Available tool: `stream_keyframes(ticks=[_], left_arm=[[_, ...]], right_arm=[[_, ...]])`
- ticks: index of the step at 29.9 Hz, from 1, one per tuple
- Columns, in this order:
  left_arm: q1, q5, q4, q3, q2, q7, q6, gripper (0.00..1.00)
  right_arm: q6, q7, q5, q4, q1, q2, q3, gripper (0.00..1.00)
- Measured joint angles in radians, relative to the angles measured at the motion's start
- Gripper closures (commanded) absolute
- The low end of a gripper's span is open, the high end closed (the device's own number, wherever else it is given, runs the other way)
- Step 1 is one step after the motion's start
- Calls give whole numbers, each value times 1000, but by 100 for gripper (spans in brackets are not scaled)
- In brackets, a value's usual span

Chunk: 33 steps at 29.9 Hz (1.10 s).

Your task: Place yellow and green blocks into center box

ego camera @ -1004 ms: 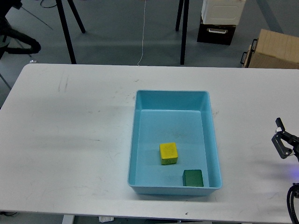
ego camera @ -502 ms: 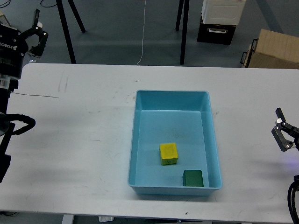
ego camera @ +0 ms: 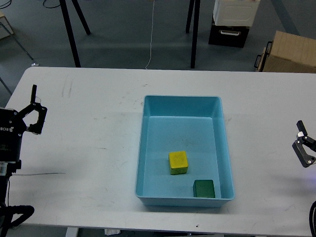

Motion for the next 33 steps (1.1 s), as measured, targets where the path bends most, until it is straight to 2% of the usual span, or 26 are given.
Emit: stream_keyframes(ticks=[5, 16, 33], left_arm=[[85, -2, -62, 32, -21, 0, 0, 0], [193, -5, -68, 35, -50, -6, 0, 0], [206, -6, -61, 69, -56, -3, 0, 0]], right_arm=[[-1, 0, 1, 35, -39, -1, 2, 0], [-2, 0, 1, 37, -63, -12, 2, 0], [0, 1, 2, 28, -99, -28, -10, 0]])
